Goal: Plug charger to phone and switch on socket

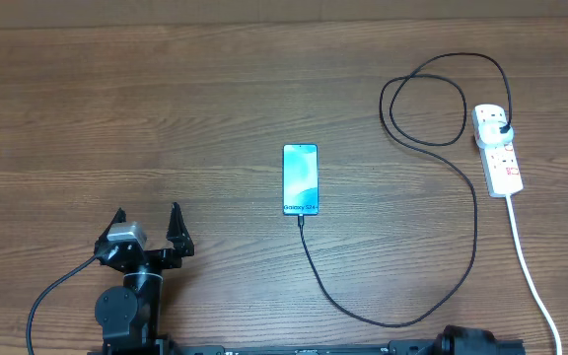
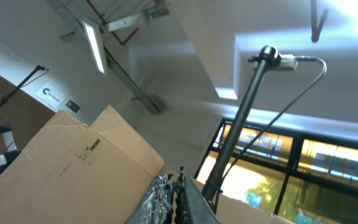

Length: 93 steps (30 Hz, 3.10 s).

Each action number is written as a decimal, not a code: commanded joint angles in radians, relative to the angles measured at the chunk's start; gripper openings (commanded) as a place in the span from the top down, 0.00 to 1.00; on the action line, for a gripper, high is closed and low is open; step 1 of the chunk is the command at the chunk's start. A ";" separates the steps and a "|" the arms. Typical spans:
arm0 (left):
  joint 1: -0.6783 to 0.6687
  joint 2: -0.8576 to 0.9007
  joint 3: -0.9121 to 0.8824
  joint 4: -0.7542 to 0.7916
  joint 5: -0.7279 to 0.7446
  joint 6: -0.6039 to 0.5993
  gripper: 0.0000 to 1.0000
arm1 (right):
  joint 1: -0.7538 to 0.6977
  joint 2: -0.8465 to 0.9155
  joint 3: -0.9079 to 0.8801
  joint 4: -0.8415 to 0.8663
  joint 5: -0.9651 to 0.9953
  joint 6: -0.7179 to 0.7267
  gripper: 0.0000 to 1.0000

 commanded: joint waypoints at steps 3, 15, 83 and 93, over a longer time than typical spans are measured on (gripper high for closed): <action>0.000 -0.009 -0.005 -0.002 -0.001 -0.017 0.00 | -0.008 -0.020 -0.004 -0.003 0.048 -0.032 0.94; 0.000 -0.009 -0.005 -0.002 -0.001 -0.017 0.00 | -0.013 -0.020 -0.004 -0.093 0.259 -0.103 0.87; 0.000 -0.009 -0.005 -0.002 -0.001 -0.017 0.00 | 0.072 -0.019 -1.456 0.381 0.417 0.026 0.00; 0.000 -0.009 -0.005 -0.002 -0.001 -0.017 0.00 | 0.072 -0.019 -1.562 0.385 0.502 0.026 0.00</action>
